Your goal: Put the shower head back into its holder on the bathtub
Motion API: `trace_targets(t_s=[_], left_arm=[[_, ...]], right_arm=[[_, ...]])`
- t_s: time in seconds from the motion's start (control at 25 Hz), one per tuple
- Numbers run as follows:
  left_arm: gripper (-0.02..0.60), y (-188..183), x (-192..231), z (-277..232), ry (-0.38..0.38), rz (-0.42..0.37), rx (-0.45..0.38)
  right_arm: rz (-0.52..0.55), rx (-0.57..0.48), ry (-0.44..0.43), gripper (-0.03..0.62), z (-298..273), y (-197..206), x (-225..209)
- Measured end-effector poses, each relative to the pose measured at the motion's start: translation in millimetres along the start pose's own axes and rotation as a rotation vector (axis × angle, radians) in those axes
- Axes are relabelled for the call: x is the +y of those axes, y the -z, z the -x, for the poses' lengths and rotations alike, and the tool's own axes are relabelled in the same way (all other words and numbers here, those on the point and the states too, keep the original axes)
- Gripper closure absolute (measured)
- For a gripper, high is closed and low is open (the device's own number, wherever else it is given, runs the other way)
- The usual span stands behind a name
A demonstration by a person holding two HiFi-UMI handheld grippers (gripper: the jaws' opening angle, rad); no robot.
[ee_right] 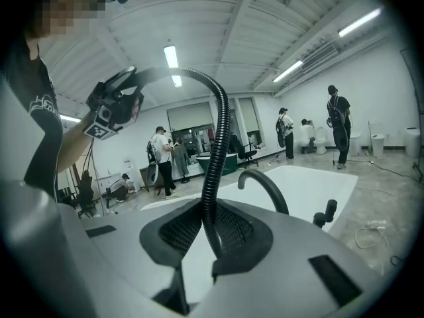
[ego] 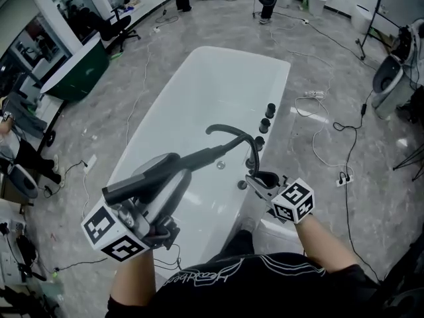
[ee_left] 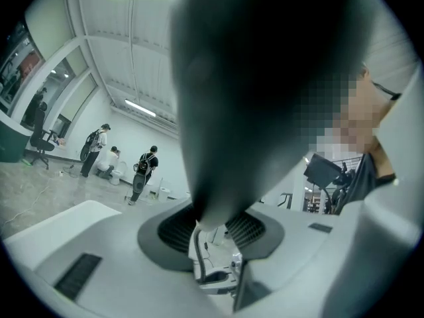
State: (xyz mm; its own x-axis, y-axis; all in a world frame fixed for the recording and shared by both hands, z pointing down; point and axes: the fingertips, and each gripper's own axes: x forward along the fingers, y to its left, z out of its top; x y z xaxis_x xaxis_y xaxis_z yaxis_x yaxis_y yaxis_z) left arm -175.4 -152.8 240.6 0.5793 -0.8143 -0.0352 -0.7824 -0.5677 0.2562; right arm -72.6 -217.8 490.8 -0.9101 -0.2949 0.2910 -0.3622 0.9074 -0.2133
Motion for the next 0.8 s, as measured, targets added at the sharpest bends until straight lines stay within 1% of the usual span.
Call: trace_targets(t_s=[0.12,0.2,0.28,0.48,0.72,0.8], left_arm=[[0.448,14,0,-2,0.003,0.025,0.013],[0.447,22,2,-3,0.005,0.024,0.026],[0.447,29,4,-4,0.005,0.025,0.037],[0.448,42,15,-4,-0.01,0.065,0.052],[0.448,50,27,-8,-0.011,0.059,0.087],[0.447,53,29,-8,-0.006,0.062,0.098]], right_arm=[[0.0,0.047,0.009,0.528,-7,27,-3],[0.003,0.081,0.025,0.528,-12,44,-7],[-0.021,0.101,0.037,0.528,-17,58,-11],[-0.055,0.146,0.045,0.528,-28,84,-15],[-0.051,0.223,0.045,0.526,-48,116,-20],[-0.065,0.241,0.04,0.526,-55,125,-18]])
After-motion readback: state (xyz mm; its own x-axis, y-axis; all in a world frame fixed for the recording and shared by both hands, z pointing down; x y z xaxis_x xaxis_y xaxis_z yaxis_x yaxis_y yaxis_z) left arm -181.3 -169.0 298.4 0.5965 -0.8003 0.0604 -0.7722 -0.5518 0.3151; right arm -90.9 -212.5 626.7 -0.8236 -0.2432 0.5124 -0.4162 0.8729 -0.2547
